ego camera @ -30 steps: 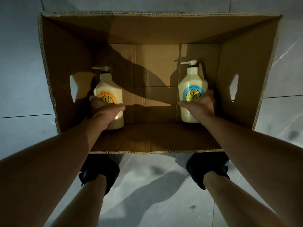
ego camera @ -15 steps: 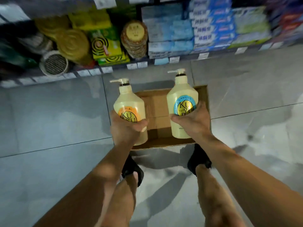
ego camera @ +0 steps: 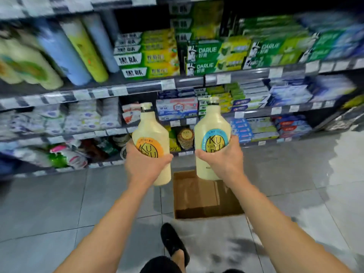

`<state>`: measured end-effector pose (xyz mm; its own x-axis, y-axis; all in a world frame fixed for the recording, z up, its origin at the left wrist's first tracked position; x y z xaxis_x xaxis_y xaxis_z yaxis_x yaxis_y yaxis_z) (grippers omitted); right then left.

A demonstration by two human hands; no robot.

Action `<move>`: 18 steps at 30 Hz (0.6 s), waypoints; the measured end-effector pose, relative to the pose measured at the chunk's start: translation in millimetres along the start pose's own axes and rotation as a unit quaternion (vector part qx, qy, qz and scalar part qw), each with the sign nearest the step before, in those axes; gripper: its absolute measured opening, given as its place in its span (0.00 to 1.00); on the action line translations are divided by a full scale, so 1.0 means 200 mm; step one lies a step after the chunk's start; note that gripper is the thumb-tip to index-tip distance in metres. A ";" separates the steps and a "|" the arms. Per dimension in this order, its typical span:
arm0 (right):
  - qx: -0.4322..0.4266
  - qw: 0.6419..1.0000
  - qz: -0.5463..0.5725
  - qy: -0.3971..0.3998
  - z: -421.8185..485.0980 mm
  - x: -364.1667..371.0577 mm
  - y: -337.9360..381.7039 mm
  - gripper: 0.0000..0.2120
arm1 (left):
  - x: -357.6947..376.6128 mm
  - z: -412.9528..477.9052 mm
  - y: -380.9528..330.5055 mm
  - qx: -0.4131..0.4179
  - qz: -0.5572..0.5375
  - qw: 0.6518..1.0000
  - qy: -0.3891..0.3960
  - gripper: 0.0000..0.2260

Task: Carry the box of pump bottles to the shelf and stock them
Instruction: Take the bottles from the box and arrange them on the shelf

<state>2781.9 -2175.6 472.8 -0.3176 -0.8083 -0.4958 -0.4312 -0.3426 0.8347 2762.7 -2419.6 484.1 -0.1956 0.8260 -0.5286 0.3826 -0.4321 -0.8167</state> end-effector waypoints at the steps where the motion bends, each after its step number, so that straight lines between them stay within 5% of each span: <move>1: -0.023 1.000 0.009 0.002 -0.05 -0.03 0.06 0.38 | -0.07 -0.06 -0.03 0.011 -0.007 1.000 -0.013 0.40; 18: -0.193 0.972 0.040 0.128 -0.85 -0.03 0.57 0.40 | -1.00 -0.79 0.05 0.007 -0.089 0.972 -0.216 0.35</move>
<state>2877.9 -2290.8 610.6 -0.0958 -0.9158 -0.3901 -0.0497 -0.3870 0.9207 2948.6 -2530.9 618.5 -0.6195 0.6608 -0.4238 0.2967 -0.3028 -0.9057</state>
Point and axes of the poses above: each hand's wrist, its own z-axis towards the middle knuckle, its own x-axis out of the palm, y = z × x, the point moved 6 cm from there along z, towards the middle knuckle, and after that the axes turned 1 degree about y, right-handed, at the moved point
